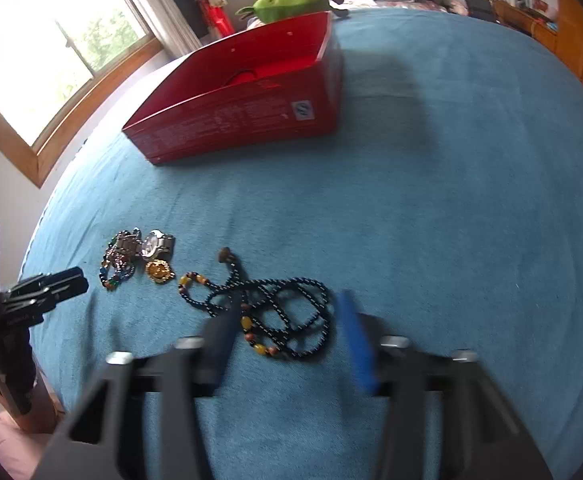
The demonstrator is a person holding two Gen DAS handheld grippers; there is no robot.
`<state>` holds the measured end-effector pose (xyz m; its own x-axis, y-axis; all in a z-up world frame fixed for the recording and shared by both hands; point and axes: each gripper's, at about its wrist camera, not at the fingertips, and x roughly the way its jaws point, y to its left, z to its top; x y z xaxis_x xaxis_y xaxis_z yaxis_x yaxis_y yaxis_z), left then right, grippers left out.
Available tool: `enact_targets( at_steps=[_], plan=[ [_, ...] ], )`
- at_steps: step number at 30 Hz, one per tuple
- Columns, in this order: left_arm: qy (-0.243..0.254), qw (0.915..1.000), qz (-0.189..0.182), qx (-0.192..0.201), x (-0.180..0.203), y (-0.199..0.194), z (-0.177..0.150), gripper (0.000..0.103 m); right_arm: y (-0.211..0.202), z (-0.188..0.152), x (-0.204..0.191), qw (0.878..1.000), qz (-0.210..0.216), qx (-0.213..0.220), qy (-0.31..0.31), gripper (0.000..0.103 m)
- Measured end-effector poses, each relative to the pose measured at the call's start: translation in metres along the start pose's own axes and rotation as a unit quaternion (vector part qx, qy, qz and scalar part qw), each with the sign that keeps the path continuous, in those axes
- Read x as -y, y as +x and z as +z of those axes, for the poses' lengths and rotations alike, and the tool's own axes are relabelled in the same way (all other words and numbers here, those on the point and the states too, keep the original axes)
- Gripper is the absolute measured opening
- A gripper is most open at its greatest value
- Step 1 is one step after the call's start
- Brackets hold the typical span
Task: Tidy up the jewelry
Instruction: 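Withdraw both open tools from the tin back to the remaining jewelry, then grasp the small red ring with the left tool while the right tool grasps the black bead necklace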
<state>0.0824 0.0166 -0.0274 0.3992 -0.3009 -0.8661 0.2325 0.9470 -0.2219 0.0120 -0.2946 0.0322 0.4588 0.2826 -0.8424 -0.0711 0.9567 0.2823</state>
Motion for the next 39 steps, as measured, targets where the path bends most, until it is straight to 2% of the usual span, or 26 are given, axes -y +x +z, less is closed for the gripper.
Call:
enact_targets(
  at_steps=[2,5,12,14,16,18,20,24,27,33,35,39],
  plan=[
    [-0.001,1.0,-0.003,0.0,0.002,-0.001,-0.002,0.048,0.002,-0.002,0.002,1.0,0.001,-0.008,0.006,0.06],
    [-0.003,1.0,-0.004,0.002,0.004,-0.002,-0.004,0.049,0.014,-0.004,-0.004,0.999,0.033,-0.035,0.006,0.061],
    [0.0,1.0,-0.005,-0.002,0.009,-0.002,-0.005,0.049,0.029,0.002,-0.037,0.998,0.023,-0.048,-0.028,0.063],
    [0.007,0.9999,-0.008,-0.004,0.014,-0.002,-0.008,0.049,0.035,0.005,-0.048,0.998,0.009,-0.05,-0.042,0.073],
    [0.015,0.9998,-0.013,-0.008,0.019,-0.002,-0.011,0.05,0.04,0.006,-0.057,0.997,-0.001,-0.053,-0.053,0.08],
    [0.027,0.9992,-0.025,-0.017,0.028,0.0,-0.015,0.05,0.043,0.006,-0.065,0.996,-0.028,-0.049,-0.071,0.077],
    [0.048,0.9978,-0.034,-0.03,0.04,0.003,-0.021,0.05,0.046,0.005,-0.071,0.994,-0.053,-0.041,-0.087,0.068],
    [0.086,0.9932,-0.051,-0.059,0.06,0.012,-0.03,0.048,0.044,0.005,-0.064,0.996,-0.041,-0.036,-0.075,0.062],
    [0.095,0.9915,-0.056,-0.069,0.068,0.017,-0.032,0.048,0.042,0.005,-0.057,0.997,-0.026,-0.036,-0.063,0.06],
    [0.119,0.9896,-0.033,-0.074,0.077,0.025,-0.033,0.047,0.041,0.004,-0.055,0.998,-0.021,-0.034,-0.057,0.059],
    [0.132,0.9882,-0.024,-0.074,0.08,0.027,-0.035,0.043,0.04,0.004,-0.054,0.998,-0.02,-0.033,-0.057,0.059],
    [0.145,0.9869,-0.01,-0.069,0.083,0.029,-0.034,0.027,0.039,0.004,-0.054,0.998,-0.02,-0.03,-0.056,0.059]
  ],
)
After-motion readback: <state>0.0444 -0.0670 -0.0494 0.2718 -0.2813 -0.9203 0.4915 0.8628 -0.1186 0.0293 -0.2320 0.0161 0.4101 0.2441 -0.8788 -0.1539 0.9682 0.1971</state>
